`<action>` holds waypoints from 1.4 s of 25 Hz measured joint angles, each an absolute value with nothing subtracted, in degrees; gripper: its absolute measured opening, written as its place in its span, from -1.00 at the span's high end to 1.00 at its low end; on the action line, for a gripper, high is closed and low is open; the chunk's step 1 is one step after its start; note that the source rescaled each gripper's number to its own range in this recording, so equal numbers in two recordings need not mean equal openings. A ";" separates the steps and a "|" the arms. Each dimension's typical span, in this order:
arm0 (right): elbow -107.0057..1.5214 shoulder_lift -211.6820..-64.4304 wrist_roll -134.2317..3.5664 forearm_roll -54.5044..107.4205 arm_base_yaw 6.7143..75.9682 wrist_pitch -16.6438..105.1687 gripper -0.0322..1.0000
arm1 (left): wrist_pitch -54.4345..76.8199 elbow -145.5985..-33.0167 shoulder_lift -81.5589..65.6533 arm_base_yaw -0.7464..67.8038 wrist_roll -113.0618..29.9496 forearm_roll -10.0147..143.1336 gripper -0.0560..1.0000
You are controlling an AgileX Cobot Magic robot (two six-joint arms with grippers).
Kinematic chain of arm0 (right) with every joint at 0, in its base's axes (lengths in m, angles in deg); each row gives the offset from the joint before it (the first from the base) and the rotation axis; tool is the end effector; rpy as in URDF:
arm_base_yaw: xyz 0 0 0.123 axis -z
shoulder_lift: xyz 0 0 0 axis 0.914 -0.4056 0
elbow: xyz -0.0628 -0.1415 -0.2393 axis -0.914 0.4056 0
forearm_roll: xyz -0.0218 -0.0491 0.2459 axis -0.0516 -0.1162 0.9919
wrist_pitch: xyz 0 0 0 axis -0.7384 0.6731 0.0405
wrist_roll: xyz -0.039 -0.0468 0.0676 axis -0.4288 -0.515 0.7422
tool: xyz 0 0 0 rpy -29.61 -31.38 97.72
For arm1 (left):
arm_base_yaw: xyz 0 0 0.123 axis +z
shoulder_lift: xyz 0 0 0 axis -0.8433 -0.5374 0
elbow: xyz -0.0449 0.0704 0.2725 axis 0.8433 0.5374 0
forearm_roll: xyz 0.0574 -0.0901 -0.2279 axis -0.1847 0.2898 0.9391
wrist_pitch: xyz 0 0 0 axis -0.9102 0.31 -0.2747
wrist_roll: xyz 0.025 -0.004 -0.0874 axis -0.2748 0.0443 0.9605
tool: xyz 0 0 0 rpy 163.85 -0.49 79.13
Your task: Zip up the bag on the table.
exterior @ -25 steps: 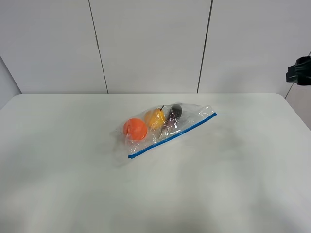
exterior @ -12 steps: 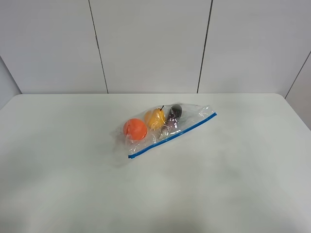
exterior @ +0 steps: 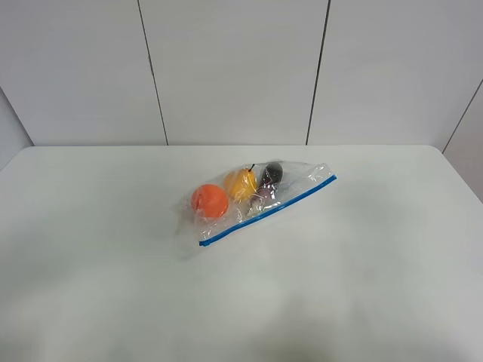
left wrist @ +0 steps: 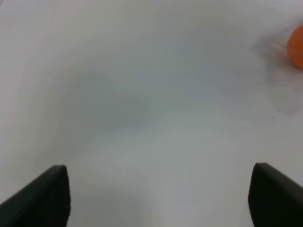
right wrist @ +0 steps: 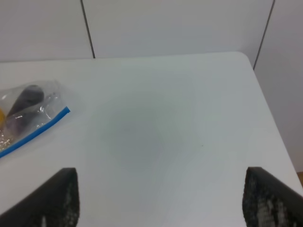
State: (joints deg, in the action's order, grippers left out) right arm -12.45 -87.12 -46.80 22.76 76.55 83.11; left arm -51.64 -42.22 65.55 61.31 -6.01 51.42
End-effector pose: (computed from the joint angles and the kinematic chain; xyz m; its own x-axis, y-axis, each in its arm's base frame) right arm 0.0582 -0.0057 0.3435 -0.4236 0.0515 -0.9044 0.1221 0.9925 -0.0007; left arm -0.0186 0.0011 0.2872 -0.4798 -0.0467 -0.8761 -0.0965 0.9953 -0.0002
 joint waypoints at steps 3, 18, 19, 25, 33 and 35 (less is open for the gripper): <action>-9.71 -82.23 -45.89 22.76 76.55 84.24 -0.68 | -51.64 -42.22 65.55 61.31 -6.07 51.42 -0.97; -6.51 -70.92 -44.47 21.43 76.55 93.44 -0.68 | -51.64 -42.22 65.55 61.31 -6.07 51.42 -0.97; -6.51 -70.32 -44.47 21.00 76.55 93.52 -0.68 | -51.64 -42.22 65.55 61.31 -6.07 51.42 -0.97; -1.80 -65.73 -42.47 19.52 76.55 94.12 -0.68 | -51.64 -42.22 65.55 61.31 -6.07 51.42 -0.97; -0.50 -64.60 -41.88 18.24 76.55 93.62 -0.68 | -51.64 -42.22 65.55 61.31 -6.07 51.42 -0.97; -0.50 -64.60 -41.88 18.24 76.55 93.62 -0.68 | -51.64 -42.22 65.55 61.31 -6.07 51.42 -0.97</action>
